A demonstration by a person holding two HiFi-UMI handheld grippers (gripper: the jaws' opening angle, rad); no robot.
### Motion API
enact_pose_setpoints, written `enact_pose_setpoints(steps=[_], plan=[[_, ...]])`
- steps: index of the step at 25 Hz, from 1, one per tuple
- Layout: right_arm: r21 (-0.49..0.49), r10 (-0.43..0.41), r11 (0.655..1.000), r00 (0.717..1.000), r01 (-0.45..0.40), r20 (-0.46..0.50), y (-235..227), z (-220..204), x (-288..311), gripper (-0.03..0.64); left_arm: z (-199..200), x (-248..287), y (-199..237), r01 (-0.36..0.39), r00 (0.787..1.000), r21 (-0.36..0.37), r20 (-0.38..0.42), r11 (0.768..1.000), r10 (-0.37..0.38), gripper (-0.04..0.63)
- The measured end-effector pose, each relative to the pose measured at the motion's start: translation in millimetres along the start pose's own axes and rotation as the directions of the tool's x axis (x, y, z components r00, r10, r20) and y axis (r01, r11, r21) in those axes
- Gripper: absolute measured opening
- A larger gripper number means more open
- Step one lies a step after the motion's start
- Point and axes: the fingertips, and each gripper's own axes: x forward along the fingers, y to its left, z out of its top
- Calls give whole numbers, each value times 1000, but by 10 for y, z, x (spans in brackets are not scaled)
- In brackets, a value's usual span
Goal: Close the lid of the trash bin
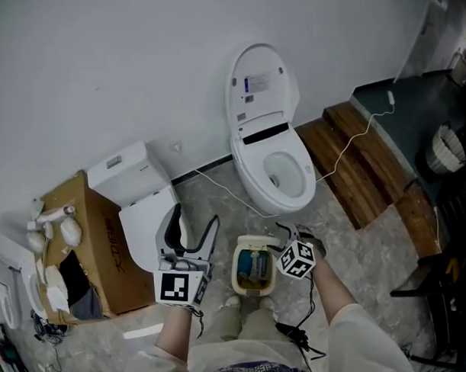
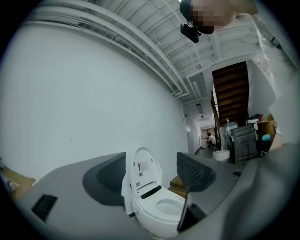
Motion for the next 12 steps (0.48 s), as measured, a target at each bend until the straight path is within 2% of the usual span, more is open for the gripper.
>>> enact_pose_setpoints(steps=[3, 8, 12], plan=[[-78, 133, 987, 985, -142, -107, 213, -293, 494, 314, -120, 44, -18, -14, 1000, 24, 10, 1000, 14, 331], [-113, 213, 965, 961, -234, -178, 369, -530, 1106, 258, -409, 107, 14, -46, 999, 42, -4, 998, 46, 333], [-132, 277, 939, 924, -319, -263, 523, -733, 1404, 241, -569, 114, 25, -51, 998, 64, -18, 997, 52, 333]])
